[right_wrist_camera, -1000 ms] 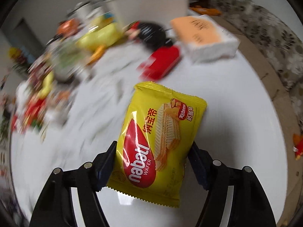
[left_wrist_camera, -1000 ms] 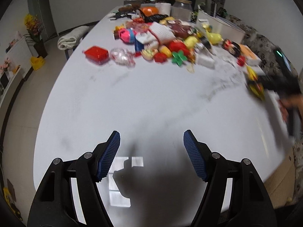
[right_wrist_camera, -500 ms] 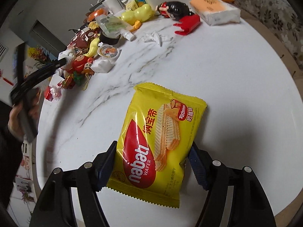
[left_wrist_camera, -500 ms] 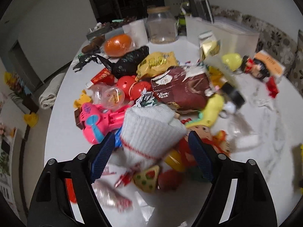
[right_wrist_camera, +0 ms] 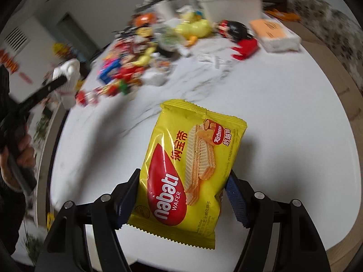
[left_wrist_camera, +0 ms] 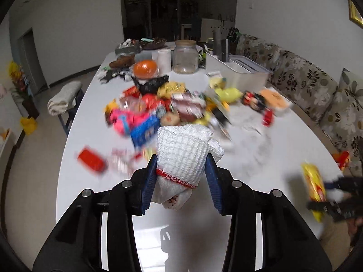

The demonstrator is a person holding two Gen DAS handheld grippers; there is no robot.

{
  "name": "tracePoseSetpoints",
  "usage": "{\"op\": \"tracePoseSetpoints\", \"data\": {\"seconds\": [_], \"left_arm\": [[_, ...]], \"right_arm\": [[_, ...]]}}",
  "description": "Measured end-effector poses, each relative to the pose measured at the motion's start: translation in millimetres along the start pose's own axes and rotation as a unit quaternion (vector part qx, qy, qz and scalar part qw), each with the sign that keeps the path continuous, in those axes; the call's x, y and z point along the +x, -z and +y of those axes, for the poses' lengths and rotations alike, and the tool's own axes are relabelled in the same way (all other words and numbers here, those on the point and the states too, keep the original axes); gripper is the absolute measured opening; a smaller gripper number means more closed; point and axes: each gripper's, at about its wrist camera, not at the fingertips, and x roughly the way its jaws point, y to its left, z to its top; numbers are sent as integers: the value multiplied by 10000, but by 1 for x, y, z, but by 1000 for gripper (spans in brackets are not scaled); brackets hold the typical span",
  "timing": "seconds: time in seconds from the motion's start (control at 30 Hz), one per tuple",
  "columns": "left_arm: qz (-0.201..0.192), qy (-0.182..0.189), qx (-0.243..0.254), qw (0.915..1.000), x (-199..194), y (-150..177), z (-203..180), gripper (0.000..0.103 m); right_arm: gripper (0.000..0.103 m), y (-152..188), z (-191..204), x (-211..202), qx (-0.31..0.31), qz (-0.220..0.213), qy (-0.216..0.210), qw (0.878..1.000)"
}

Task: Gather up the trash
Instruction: 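Carry the wafer pack and white cloth to the box and drop them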

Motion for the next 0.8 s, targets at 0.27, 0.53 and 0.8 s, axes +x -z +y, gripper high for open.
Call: {"op": "tracePoseSetpoints", "data": {"seconds": [0.27,0.53,0.8], "left_arm": [[926,-189,6,9955,-80,115,-65,42],[1846,-136,-401,9819,-72,192,-99,44],[2790,-147,-751,9572,-22,239,-109,69]], "right_arm": [[69,63,43,-44,-1379,703,-744,9851],[69,123,45,-31,-2066,1623,-980,9599],[72,153,36,23,-2299,2190,-657,9460]]}}
